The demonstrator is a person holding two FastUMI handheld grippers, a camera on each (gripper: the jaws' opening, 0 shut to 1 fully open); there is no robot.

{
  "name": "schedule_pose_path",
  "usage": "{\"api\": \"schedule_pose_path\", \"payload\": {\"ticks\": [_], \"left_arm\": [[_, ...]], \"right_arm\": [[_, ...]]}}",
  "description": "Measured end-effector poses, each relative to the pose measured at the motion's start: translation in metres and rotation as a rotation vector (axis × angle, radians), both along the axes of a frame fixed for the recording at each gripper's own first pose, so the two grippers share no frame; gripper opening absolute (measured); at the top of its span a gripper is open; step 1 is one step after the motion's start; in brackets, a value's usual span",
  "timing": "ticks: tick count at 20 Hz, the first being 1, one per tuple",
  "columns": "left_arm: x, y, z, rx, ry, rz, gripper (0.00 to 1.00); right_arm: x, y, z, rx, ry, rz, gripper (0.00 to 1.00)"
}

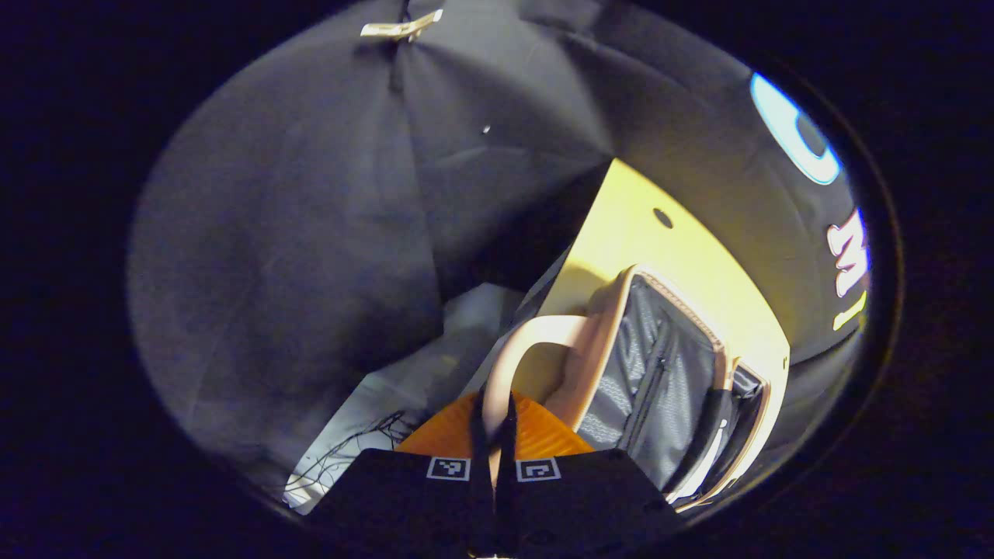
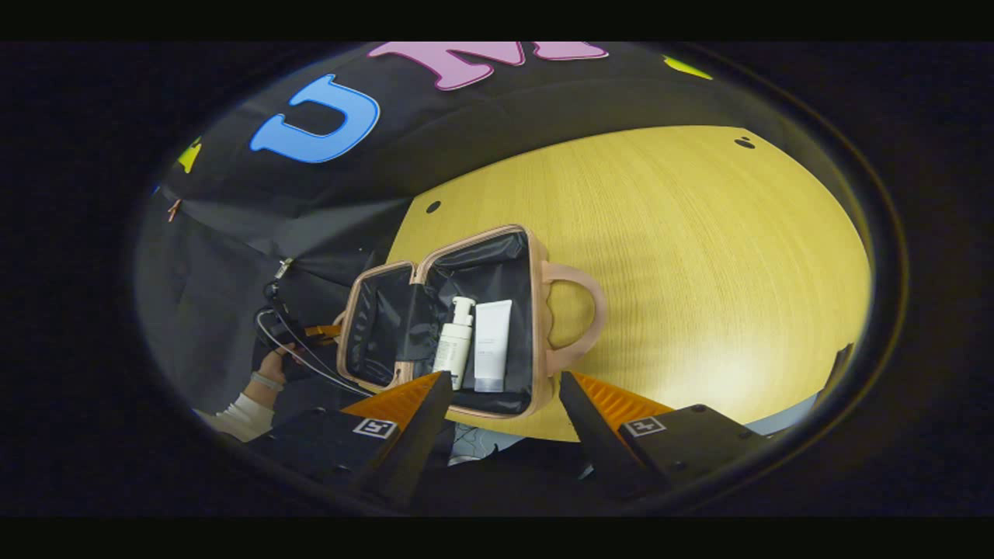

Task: First open the suitcase, pack the skin care products into it, and then close the suitcase.

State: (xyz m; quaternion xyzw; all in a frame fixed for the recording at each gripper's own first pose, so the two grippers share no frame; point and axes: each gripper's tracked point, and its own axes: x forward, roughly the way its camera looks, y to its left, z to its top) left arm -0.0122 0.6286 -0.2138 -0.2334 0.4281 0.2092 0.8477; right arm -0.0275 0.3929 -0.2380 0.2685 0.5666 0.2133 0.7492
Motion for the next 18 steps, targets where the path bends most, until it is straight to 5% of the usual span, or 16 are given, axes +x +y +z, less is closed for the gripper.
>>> {"api": "schedule_pose_path", "payload": {"ticks": [8,13,18], "left_arm": [[0.024,-0.082,0.150,0.071,-0.262,-0.163,0.06],[0.047,-0.185,0.221,-0.005,-0.412,-0.260,0.06],[0.075,-0.319,0.236,-0.085,-0.493,-0.428,0.06]], "right_arm": [[0.016,0.013,0.031,0.100,-0.095,0.018,0.89],[0.017,-0.013,0.044,0.130,-0.144,0.021,0.89],[0.020,-0.072,0.045,0.119,-0.165,-0.013,0.89]]}}
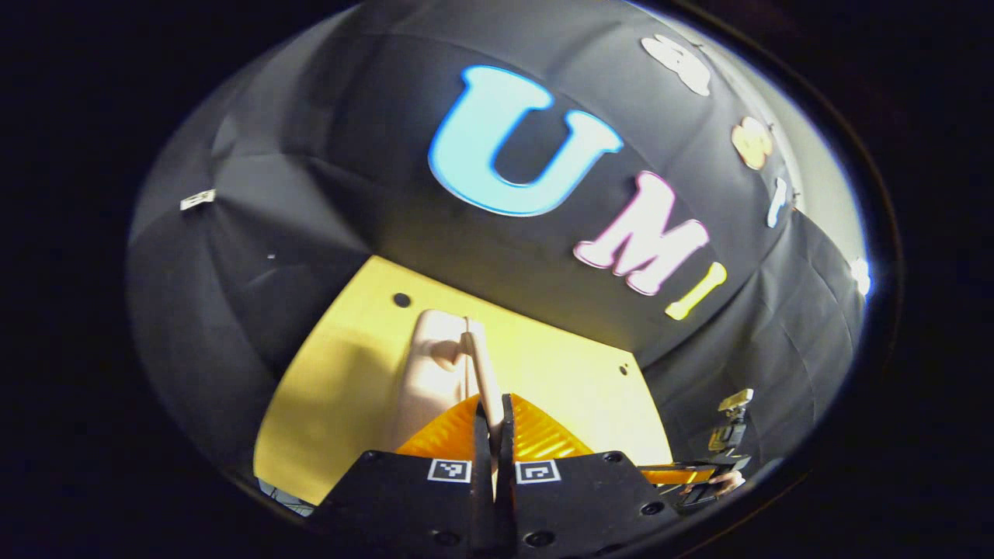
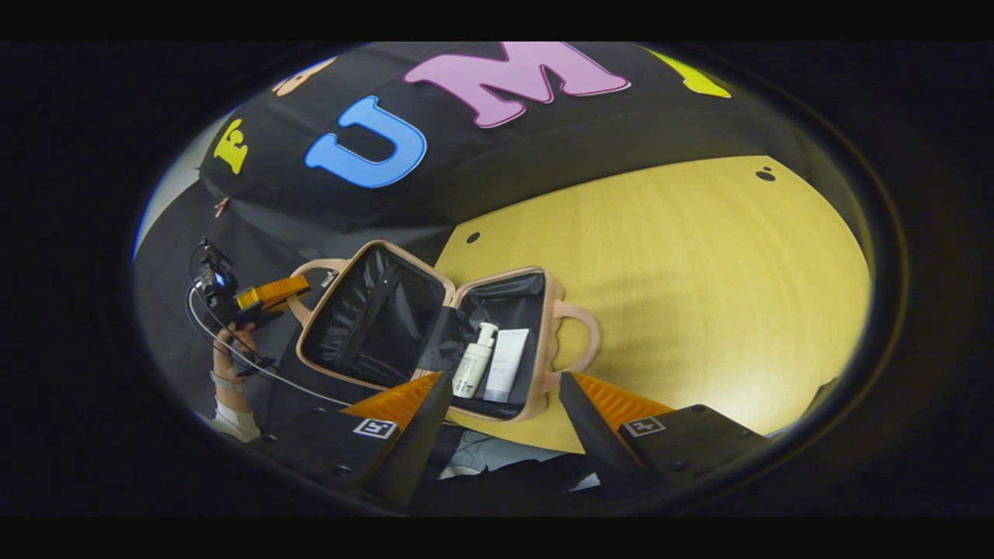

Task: First open the suitcase, pack the skin care products into it, and then close the suitcase.

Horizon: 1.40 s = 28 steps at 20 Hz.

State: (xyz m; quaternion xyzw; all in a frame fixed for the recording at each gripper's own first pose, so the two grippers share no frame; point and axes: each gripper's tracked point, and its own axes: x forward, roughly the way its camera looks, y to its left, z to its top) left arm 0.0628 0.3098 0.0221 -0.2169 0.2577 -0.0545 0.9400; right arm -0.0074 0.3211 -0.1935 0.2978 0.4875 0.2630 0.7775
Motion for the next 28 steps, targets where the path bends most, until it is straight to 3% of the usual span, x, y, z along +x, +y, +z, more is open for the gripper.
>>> {"api": "schedule_pose_path", "payload": {"ticks": [3,7,10,14,19,23,25,26,27,28], "left_arm": [[0.014,-0.082,-0.027,-0.137,0.020,-0.110,0.06],[0.032,-0.155,-0.099,-0.155,0.092,-0.220,0.06],[0.038,-0.201,-0.159,-0.103,0.208,-0.285,0.06],[0.036,-0.233,-0.234,0.039,0.372,-0.322,0.06],[0.037,-0.241,-0.256,0.250,0.412,-0.343,0.11],[0.039,-0.249,-0.253,0.287,0.464,-0.266,0.31],[0.041,-0.253,-0.244,0.323,0.422,-0.228,0.58],[0.041,-0.258,-0.236,0.336,0.396,-0.216,0.95],[0.038,-0.267,-0.222,0.338,0.358,-0.202,1.00],[0.034,-0.280,-0.208,0.327,0.305,-0.197,0.97]], "right_arm": [[0.005,-0.037,0.002,0.001,-0.010,-0.043,0.89],[0.003,-0.091,0.001,-0.029,-0.017,-0.104,0.89],[-0.004,-0.131,-0.006,-0.061,-0.002,-0.156,0.89],[-0.020,-0.178,-0.016,-0.071,0.034,-0.231,0.89],[-0.034,-0.226,-0.027,-0.073,0.043,-0.279,0.89],[-0.036,-0.252,-0.033,-0.076,0.002,-0.259,0.88],[-0.034,-0.263,-0.032,-0.088,-0.037,-0.227,0.88],[-0.030,-0.270,-0.030,-0.098,-0.066,-0.222,0.89],[-0.026,-0.276,-0.027,-0.102,-0.097,-0.208,0.89],[-0.022,-0.283,-0.024,-0.112,-0.130,-0.194,0.89]]}}
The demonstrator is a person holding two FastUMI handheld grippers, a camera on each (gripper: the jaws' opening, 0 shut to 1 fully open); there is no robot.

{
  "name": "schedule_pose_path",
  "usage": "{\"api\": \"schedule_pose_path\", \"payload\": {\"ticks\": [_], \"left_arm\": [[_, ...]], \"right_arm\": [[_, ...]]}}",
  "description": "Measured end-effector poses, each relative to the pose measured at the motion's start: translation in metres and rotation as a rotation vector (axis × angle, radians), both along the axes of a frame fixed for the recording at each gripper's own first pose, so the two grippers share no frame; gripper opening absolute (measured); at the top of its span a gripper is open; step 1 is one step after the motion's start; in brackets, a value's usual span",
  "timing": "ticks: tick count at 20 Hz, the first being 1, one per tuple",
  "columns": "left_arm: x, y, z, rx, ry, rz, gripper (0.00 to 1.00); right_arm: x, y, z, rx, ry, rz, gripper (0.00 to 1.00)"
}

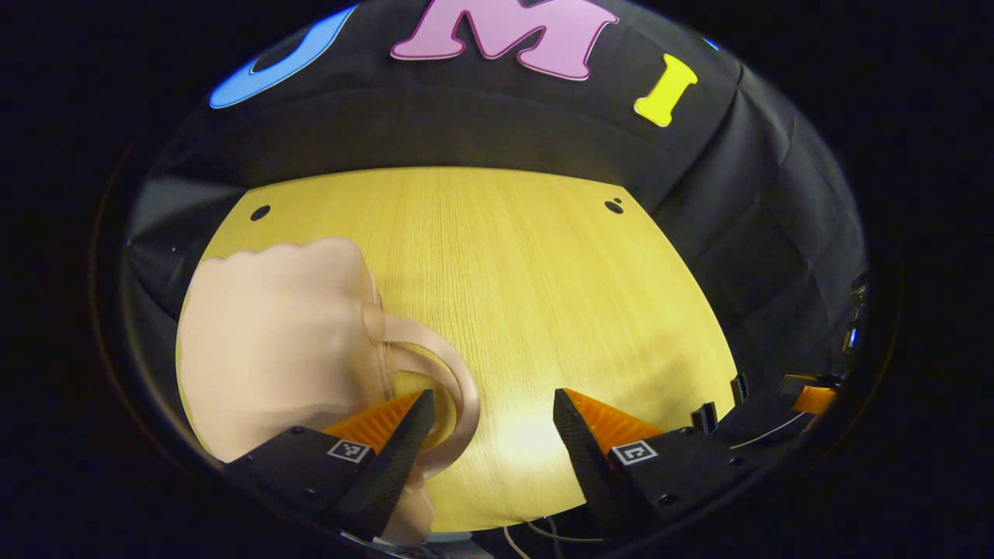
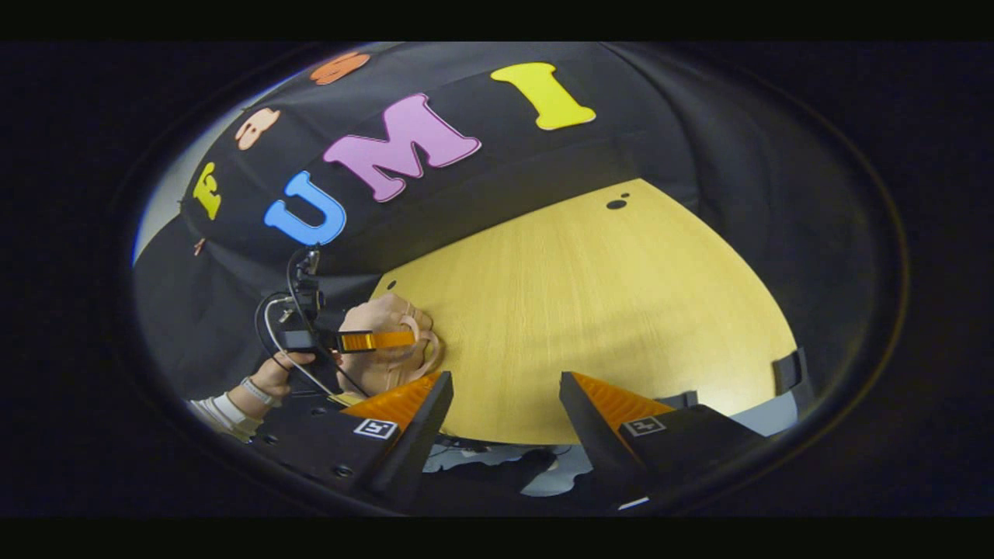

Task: First open the suitcase, pack the skin care products into it, and then close the suitcase.

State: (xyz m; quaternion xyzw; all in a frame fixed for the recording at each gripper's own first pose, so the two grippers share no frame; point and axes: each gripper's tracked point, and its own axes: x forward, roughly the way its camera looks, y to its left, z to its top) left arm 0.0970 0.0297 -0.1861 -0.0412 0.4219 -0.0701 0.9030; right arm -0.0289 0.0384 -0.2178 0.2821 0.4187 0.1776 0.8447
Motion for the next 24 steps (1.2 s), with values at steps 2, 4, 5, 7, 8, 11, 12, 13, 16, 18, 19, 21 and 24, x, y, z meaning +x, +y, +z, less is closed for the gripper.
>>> {"api": "schedule_pose_path", "payload": {"ticks": [2,4,5,7,8,11,12,13,16,18,19,21,24], "left_arm": [[-0.007,-0.014,0.037,0.012,-0.128,0.022,0.97],[-0.014,-0.024,0.082,0.060,-0.264,0.043,0.97],[-0.018,-0.031,0.106,0.079,-0.329,0.044,0.97],[-0.027,-0.046,0.152,0.113,-0.451,0.038,0.92],[-0.029,-0.051,0.170,0.129,-0.509,0.033,0.97],[-0.033,-0.077,0.226,0.140,-0.653,0.007,0.96],[-0.034,-0.080,0.246,0.136,-0.703,0.001,0.96],[-0.035,-0.082,0.265,0.136,-0.746,0.001,0.96],[-0.048,-0.070,0.318,0.121,-0.896,0.043,0.96],[-0.058,-0.059,0.344,0.101,-0.972,0.074,0.96],[-0.063,-0.052,0.355,0.083,-1.002,0.090,0.96],[-0.066,-0.051,0.361,0.039,-1.007,0.087,0.96],[-0.066,-0.042,0.364,0.059,-1.001,0.120,0.96]], "right_arm": [[0.014,-0.017,0.006,-0.044,-0.065,0.016,0.89],[0.028,-0.027,0.020,-0.077,-0.137,0.023,0.89],[0.035,-0.028,0.029,-0.090,-0.176,0.031,0.89],[0.045,-0.028,0.052,-0.120,-0.261,0.055,0.89],[0.050,-0.027,0.065,-0.137,-0.302,0.062,0.89],[0.064,-0.018,0.110,-0.176,-0.422,0.059,0.89],[0.070,-0.015,0.127,-0.190,-0.467,0.048,0.89],[0.074,-0.014,0.141,-0.206,-0.502,0.033,0.89],[0.085,-0.012,0.190,-0.231,-0.606,-0.025,0.93],[0.090,-0.012,0.218,-0.249,-0.666,-0.073,0.94],[0.092,-0.013,0.231,-0.257,-0.697,-0.099,0.95],[0.096,-0.016,0.257,-0.275,-0.760,-0.158,0.95],[0.101,-0.017,0.284,-0.305,-0.839,-0.237,0.95]]}}
